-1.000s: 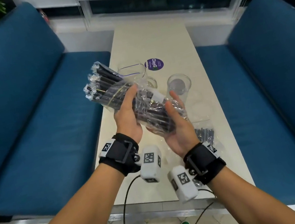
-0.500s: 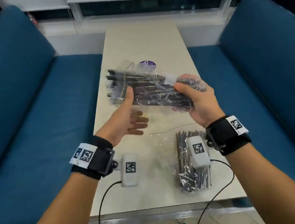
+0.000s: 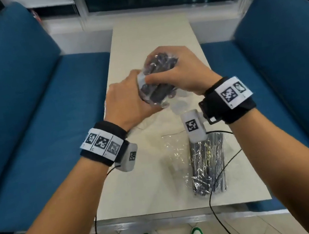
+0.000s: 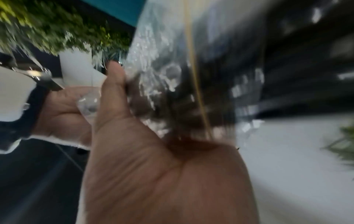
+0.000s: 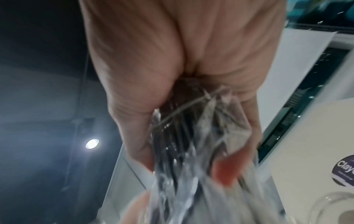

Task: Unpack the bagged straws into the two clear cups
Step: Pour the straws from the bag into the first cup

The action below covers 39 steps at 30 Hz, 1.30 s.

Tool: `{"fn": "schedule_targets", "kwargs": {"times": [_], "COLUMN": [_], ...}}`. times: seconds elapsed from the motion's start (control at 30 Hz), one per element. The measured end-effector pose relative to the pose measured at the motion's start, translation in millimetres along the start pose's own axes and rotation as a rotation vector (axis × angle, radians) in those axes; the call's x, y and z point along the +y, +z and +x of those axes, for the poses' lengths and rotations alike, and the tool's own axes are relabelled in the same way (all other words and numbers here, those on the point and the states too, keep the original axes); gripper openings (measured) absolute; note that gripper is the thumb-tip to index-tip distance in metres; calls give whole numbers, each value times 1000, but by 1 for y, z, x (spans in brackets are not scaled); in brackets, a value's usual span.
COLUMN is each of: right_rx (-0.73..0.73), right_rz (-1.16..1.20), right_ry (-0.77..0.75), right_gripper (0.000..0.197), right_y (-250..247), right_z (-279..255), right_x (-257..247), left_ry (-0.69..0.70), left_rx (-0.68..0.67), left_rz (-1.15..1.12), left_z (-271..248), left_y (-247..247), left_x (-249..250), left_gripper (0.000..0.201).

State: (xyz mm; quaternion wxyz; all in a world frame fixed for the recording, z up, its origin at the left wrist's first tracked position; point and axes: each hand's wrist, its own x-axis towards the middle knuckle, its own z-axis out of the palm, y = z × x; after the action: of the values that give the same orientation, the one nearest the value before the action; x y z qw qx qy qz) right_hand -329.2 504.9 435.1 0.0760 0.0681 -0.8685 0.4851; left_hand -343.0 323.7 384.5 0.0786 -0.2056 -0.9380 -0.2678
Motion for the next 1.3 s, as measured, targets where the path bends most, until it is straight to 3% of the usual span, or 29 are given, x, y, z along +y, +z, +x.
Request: {"fn": "schedule_targets", "kwargs": {"times": [0.13,0.27,0.37,0.47,0.53,0.6,0.67,0.77,0.97,1.1,1.3], "right_rx": [194,256,182,132,100,121,196,298,443,513,592], "right_rz": [-112,-132,51,301,447,515,536,619,801,921,951], "right_ry": [-83,-114,-43,98,147,144,122,86,87,149,170], "right_gripper": [33,48,73,105,114,95,75,66,53,57,59], "right_y": [26,33,30,40,53,60,60,53,25,12,17], "right_z": [7,14,15,18,20,20,21,27,39,50,59], "right_x": [-20,-25,-20,-10,-3,2,4,3,3,8,5], "left_ry": [-72,-99,-124,-152,-131,-137,-141,-104,99,164,212], "left_rx": [128,102,90,123,101,97,107,110,-2,-22,-51], "left_rz": [-306,-516,-604,-667,-664,-704,-746,-747,-615,-572,-449], "left_z": [12,21,22,22,20,18,21,32,65,71,88], "left_y": [-1,-6,-8,-4,2,7,9,7,-5,-6,1], "left_x": [3,-2,-11,-18,-16,-11,-6,0,1,-1,-3], "left_gripper": [72,58,40,36,35,46,74,108,106,86,106]}}
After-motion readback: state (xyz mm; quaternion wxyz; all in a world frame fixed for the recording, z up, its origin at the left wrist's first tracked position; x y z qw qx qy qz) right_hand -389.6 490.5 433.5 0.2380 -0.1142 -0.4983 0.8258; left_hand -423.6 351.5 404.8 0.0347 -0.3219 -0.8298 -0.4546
